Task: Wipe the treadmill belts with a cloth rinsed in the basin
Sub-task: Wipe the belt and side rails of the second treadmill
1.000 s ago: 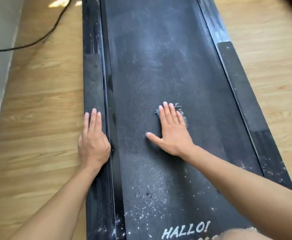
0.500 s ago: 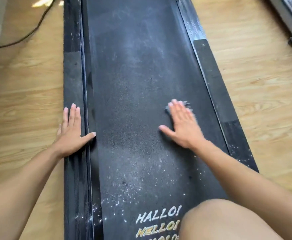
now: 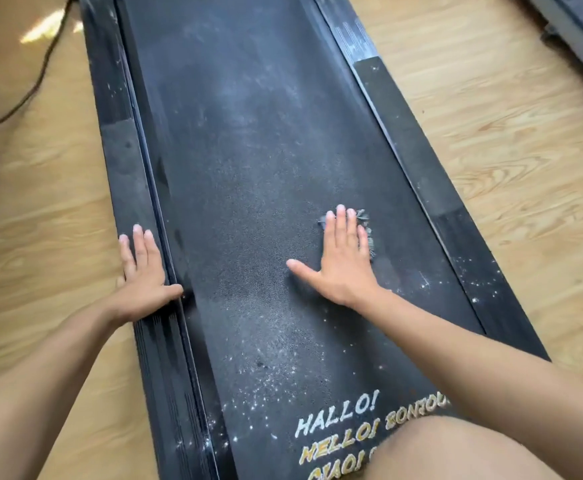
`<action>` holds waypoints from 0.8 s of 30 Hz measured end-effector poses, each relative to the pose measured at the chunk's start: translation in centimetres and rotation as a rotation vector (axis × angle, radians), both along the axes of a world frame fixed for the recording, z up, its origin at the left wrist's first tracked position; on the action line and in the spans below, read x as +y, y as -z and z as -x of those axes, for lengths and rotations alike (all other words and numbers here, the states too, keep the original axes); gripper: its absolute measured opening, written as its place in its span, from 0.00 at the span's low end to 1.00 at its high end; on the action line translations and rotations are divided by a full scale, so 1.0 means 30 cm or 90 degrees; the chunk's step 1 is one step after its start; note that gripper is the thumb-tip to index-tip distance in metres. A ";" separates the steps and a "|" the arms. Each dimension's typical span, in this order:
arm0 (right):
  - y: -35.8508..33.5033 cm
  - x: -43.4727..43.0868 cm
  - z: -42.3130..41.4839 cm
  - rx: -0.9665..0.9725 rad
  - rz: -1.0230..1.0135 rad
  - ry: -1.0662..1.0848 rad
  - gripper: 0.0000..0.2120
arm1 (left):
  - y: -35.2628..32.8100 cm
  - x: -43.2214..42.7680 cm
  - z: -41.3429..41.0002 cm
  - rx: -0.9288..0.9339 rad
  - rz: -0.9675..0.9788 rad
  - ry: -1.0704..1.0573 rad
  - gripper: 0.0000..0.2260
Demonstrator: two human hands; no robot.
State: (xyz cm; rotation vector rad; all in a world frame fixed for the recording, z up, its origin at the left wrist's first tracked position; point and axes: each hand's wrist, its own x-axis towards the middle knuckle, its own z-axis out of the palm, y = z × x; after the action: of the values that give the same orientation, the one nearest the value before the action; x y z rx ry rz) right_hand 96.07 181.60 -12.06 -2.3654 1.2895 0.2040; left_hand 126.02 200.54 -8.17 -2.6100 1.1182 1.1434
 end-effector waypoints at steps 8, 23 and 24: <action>0.030 0.477 -0.385 -0.012 0.052 -0.466 0.56 | 0.017 -0.001 -0.035 0.006 -0.027 0.060 0.52; -0.053 -0.159 0.420 0.074 -0.013 0.005 0.55 | -0.153 -0.128 -0.032 -0.249 -0.329 0.276 0.53; -0.054 -0.134 0.386 0.078 -0.019 0.014 0.54 | -0.185 -0.138 -0.015 -0.269 -0.360 0.319 0.50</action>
State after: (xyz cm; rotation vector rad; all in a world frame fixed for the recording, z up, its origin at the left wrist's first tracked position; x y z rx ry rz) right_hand 84.49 177.58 -10.45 -2.3448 1.3573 0.3646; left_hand 126.48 196.41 -2.61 -1.8669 1.0644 0.6346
